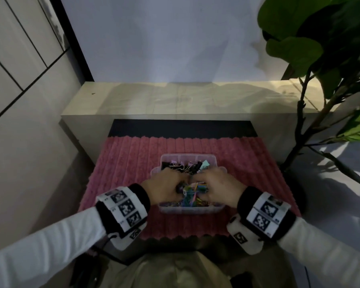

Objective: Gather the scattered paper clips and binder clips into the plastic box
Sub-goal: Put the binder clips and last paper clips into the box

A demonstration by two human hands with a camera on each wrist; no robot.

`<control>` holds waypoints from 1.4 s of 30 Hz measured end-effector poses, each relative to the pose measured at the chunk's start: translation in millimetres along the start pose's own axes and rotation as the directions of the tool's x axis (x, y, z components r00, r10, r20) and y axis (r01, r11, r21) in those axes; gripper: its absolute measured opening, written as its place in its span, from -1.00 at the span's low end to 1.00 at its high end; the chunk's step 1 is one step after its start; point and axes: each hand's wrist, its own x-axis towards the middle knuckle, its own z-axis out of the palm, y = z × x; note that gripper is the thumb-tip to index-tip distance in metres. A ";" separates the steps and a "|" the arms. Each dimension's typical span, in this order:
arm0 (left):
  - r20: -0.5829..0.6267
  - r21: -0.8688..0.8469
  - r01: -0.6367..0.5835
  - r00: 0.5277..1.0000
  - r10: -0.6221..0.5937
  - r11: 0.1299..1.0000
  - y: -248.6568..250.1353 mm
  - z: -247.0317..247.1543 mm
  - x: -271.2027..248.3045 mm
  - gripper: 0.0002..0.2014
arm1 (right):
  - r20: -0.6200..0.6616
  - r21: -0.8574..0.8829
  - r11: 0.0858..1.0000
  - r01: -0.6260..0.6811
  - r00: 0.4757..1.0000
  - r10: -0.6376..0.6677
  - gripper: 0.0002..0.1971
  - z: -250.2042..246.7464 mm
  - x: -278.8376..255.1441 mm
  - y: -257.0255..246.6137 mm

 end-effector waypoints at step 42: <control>-0.256 -0.377 0.185 0.921 -0.295 0.907 -45.2 -9.7 -21.4 -0.44 | 0.184 0.019 0.992 0.121 0.975 -0.122 -0.88 -32.2 51.0 5.3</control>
